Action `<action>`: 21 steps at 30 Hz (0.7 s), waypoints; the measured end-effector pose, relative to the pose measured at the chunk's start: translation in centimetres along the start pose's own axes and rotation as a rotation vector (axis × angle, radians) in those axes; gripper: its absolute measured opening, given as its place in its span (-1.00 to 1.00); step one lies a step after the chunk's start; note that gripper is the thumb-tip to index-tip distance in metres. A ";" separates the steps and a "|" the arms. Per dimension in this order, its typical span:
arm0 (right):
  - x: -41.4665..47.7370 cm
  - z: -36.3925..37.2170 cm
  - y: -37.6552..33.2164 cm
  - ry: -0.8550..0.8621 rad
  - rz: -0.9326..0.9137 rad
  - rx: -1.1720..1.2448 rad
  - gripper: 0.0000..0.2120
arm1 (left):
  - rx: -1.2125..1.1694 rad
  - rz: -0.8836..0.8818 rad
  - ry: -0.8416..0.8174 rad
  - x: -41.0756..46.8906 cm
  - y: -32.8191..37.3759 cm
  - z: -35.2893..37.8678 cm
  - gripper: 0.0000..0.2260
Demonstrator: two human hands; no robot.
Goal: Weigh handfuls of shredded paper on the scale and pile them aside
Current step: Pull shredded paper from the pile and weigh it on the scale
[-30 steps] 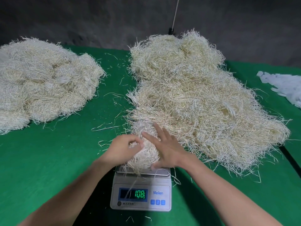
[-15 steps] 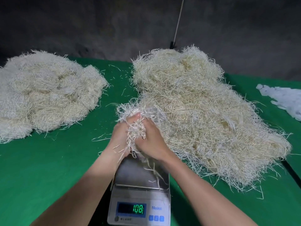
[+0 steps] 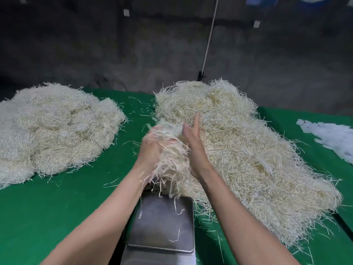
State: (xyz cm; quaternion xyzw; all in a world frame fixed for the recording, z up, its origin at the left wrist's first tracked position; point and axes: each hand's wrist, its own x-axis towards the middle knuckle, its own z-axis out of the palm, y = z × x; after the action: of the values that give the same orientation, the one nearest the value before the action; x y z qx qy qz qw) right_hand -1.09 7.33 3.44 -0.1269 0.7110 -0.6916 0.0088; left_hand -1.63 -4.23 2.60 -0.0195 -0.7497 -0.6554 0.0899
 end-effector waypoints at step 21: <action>7.7 -1.9 -4.1 0.303 0.277 0.212 -0.40 | -0.311 -0.331 -0.276 3.7 -2.1 2.3 -0.38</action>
State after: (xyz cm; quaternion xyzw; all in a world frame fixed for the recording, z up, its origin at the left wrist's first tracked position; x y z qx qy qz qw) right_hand -8.17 7.66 8.84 0.0788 0.6382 -0.7658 0.0101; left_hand -5.82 -2.61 0.87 0.0008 -0.6380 -0.7597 -0.1258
